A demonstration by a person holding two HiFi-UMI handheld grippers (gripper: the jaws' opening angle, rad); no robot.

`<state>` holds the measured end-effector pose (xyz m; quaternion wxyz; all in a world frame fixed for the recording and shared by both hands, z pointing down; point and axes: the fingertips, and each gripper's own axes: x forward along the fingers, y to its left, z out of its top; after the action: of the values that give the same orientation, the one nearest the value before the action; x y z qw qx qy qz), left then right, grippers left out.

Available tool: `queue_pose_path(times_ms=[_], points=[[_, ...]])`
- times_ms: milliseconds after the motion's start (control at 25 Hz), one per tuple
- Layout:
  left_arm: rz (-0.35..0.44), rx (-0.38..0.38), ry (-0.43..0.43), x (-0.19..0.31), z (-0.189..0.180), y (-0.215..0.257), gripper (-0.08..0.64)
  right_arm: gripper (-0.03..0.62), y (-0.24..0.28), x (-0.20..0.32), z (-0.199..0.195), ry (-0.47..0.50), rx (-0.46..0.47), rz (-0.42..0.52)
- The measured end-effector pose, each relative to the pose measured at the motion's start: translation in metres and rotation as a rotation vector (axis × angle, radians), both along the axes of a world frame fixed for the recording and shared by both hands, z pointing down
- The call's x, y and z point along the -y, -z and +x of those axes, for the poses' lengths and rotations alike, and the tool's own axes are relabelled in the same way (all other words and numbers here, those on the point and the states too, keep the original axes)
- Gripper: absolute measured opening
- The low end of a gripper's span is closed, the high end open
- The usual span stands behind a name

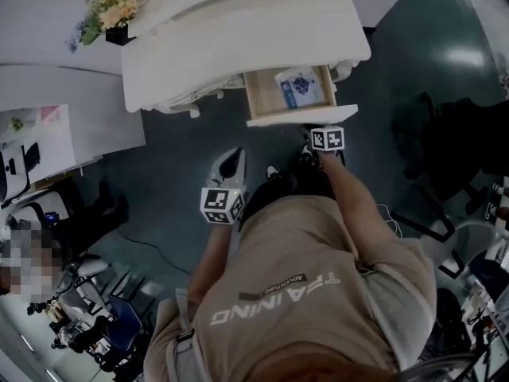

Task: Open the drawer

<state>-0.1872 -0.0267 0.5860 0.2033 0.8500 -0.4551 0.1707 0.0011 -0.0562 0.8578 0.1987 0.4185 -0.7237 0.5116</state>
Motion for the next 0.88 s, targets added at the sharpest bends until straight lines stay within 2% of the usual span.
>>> queue_pose_path(times_ms=[280, 600, 880], points=[[-0.019, -0.018, -0.073, -0.020, -0.025, -0.012, -0.002, 0.133, -0.001, -0.020, -0.003, -0.038, -0.043, 0.008], [-0.010, -0.024, -0.173, -0.028, -0.037, -0.019, -0.002, 0.135, 0.000, -0.026, -0.005, -0.092, -0.079, 0.037], [-0.005, -0.023, -0.182, -0.039, -0.026, -0.016, -0.002, 0.133, 0.009, -0.039, 0.005, -0.109, -0.055, 0.078]])
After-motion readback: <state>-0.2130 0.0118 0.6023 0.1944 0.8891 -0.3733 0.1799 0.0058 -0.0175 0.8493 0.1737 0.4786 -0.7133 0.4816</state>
